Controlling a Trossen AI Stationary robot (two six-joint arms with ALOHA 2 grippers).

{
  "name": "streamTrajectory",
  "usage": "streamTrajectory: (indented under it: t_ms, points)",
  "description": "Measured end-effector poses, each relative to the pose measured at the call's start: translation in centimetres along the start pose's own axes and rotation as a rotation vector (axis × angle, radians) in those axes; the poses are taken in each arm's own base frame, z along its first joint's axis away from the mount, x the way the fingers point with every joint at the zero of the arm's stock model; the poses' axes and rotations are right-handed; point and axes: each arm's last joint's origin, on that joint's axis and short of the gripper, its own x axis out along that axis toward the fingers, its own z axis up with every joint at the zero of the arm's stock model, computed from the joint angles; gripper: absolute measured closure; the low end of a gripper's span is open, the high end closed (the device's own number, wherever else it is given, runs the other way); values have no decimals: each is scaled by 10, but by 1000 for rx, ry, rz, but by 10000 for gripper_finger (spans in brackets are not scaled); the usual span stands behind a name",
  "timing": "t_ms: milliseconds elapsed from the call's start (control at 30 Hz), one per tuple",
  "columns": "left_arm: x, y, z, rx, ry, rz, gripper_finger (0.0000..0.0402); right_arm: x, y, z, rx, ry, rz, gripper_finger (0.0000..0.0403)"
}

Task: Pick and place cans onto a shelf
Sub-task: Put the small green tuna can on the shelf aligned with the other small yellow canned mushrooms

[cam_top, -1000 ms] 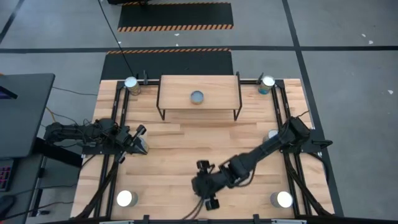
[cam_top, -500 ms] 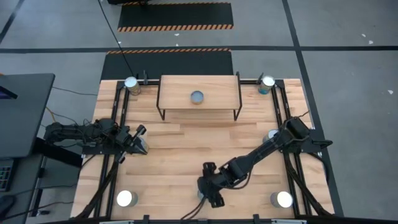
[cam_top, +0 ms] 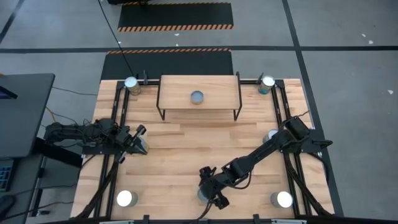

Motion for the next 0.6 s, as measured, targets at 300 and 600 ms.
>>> streamTrajectory:
  t_ms: [300, 600]
  points:
    - [0, 0, 0, 0, 1, 0, 374, 10, -1, -22, -139, -53, -2, 4]
    - [0, 0, 0, 0, 0, 0, 374, 14, -16, -34, -186, -136, 0, 4]
